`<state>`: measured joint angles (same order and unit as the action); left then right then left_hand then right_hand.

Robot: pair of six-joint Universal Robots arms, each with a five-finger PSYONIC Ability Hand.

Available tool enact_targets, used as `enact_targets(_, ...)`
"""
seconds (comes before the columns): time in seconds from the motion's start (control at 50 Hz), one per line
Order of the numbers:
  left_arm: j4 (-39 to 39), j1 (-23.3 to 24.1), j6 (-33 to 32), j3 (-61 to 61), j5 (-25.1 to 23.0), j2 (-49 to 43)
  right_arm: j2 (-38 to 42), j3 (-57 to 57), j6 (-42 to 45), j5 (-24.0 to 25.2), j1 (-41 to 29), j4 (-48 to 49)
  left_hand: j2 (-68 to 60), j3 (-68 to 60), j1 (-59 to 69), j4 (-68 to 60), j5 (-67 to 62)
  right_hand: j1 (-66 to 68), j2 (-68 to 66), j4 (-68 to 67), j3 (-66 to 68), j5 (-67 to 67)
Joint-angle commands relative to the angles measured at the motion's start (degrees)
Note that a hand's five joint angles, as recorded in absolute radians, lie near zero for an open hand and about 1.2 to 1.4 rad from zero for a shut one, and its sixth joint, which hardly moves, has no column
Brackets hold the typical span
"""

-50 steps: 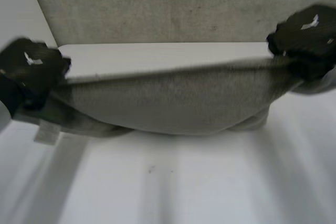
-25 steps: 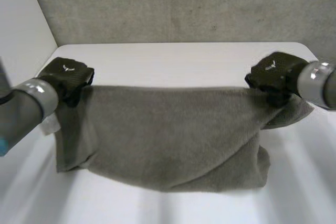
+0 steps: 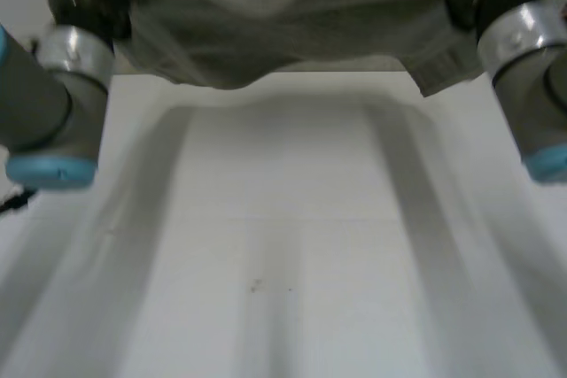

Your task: Fold the laundry

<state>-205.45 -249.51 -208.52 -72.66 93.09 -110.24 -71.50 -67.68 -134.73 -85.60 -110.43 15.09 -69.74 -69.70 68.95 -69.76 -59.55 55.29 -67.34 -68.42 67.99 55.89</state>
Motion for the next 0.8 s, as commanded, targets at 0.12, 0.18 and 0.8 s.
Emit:
enact_targets(0.12, -5.8, -0.6, 0.1, -26.4, -0.5, -2.0, 5.8, -20.3, -0.7, 8.2, 0.7, -6.8, -10.3, -10.3, 11.0, -10.2, -10.4, 24.7, -12.7, -11.6, 12.0, 14.1)
enact_targets(0.18, -9.0, -0.6, -0.1, -30.3, -0.5, -3.0, 9.0, -23.6, -1.7, 11.4, 1.4, -6.8, -10.3, -10.3, 11.0, -10.2, -10.4, 24.7, -12.7, -11.6, 12.0, 14.1)
enact_targets(0.8, -10.5, -3.7, 0.1, -35.7, -0.6, -1.2, 9.3, -29.1, -25.0, 14.0, 15.9, -7.3, -10.3, -10.3, 11.0, -10.2, -10.4, -3.7, 15.7, 16.8, -16.4, -14.3)
